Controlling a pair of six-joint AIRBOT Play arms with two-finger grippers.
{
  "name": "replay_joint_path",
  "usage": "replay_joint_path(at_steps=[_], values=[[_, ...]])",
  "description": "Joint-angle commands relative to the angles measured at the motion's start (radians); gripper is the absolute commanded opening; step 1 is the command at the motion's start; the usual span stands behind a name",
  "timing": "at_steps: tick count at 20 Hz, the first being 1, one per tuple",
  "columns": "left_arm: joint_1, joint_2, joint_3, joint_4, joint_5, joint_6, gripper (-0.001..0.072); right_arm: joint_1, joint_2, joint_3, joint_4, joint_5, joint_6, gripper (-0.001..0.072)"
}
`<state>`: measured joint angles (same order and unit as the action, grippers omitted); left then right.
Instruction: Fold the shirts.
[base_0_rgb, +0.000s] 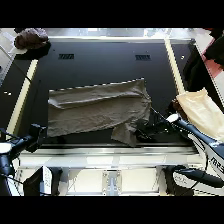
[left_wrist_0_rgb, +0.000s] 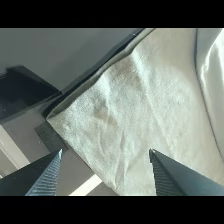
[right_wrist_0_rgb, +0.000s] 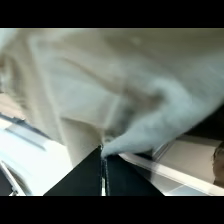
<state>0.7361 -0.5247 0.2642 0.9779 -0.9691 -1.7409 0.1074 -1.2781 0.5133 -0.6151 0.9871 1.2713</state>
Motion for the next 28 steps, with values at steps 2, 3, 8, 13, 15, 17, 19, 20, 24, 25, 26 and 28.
replay_joint_path(at_steps=[2, 3, 8, 13, 15, 17, 19, 20, 24, 25, 26, 28], values=[[0.002, -0.001, 0.000, -0.040, -0.009, -0.112, 0.0617, 0.014, 0.021, 0.051, 0.051, 0.047, -0.036, 0.0010], [0.002, -0.002, -0.001, -0.040, -0.012, -0.138, 0.0617, 0.014, 0.034, 0.071, 0.051, 0.067, -0.036, 0.0010], [0.002, -0.025, -0.001, -0.040, -0.014, -0.223, 0.0608, 0.014, 0.115, 0.122, 0.050, 0.063, -0.071, 0.0010], [0.002, -0.166, 0.000, -0.037, -0.018, -0.227, 0.0608, 0.014, 0.131, 0.125, 0.049, 0.060, -0.089, 0.0010], [0.001, -0.186, 0.000, -0.037, -0.014, -0.169, 0.0599, 0.014, 0.131, 0.125, 0.049, 0.060, -0.089, 0.0010], [0.001, -0.186, 0.000, -0.014, 0.031, -0.155, 0.0505, 0.014, 0.131, 0.125, 0.049, 0.057, -0.089, 0.0010], [0.001, -0.189, 0.000, -0.011, 0.097, -0.155, 0.0492, 0.014, 0.131, 0.125, 0.050, 0.042, -0.088, 0.0010], [0.001, -0.195, 0.000, -0.011, 0.114, -0.155, 0.0475, 0.014, 0.131, 0.125, 0.050, 0.033, -0.088, 0.0010], [0.000, -0.233, 0.000, -0.014, 0.113, -0.127, 0.0475, 0.014, 0.131, 0.125, 0.062, 0.021, -0.088, 0.0010], [0.000, -0.238, 0.000, -0.014, 0.114, -0.127, 0.0471, 0.014, 0.131, 0.125, 0.062, 0.021, -0.088, 0.0010], [0.000, -0.244, 0.000, -0.014, 0.114, -0.118, 0.0468, 0.014, 0.131, 0.125, 0.062, 0.020, -0.088, 0.0010], [-0.004, -0.260, 0.000, -0.014, 0.114, -0.083, 0.0468, 0.014, 0.131, 0.125, 0.063, 0.015, -0.088, 0.0010]])
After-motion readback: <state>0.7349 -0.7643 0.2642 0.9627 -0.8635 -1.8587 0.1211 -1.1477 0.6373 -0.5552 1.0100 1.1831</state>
